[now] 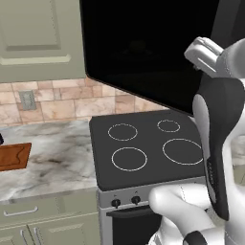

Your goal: Retrieve the reheated potato from the microwave, then place the potato, cheese, and condiment on the cutting board.

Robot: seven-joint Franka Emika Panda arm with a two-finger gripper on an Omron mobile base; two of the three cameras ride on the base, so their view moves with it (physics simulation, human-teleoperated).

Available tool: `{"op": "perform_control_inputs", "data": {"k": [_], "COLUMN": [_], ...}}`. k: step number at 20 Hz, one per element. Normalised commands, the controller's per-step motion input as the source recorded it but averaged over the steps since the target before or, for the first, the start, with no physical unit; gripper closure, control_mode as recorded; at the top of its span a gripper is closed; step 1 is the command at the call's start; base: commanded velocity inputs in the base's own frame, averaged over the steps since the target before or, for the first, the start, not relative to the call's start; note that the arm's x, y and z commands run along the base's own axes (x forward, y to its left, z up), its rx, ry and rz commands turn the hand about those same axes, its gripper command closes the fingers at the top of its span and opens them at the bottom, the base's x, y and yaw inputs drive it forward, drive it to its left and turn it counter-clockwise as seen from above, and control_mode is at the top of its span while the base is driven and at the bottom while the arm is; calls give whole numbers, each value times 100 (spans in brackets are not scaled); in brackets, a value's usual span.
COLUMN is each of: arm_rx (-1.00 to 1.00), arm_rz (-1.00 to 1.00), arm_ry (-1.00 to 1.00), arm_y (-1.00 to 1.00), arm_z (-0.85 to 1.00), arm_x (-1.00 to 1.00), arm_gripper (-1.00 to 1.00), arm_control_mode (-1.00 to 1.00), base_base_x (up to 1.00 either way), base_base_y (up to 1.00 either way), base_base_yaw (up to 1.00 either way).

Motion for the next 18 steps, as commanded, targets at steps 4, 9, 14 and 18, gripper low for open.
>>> {"op": "perform_control_inputs", "data": {"k": [4,9,14,18], "arm_rx": [8,6,14,13], "arm_rz": [9,18,24,27], "arm_ry": [-17,-20,-4,-6], "arm_y": [-20,-19,-29,-31], "arm_z": [19,24,18,1], "arm_x": [-42,-43,-28,-38], "arm_gripper": [-100,-100,-100,-100], "arm_control_mode": [-100,-100,-100,-100], "base_base_x": [0,0,0,0], "base_base_y": [0,0,0,0], "base_base_yaw": [0,0,0,0]}}
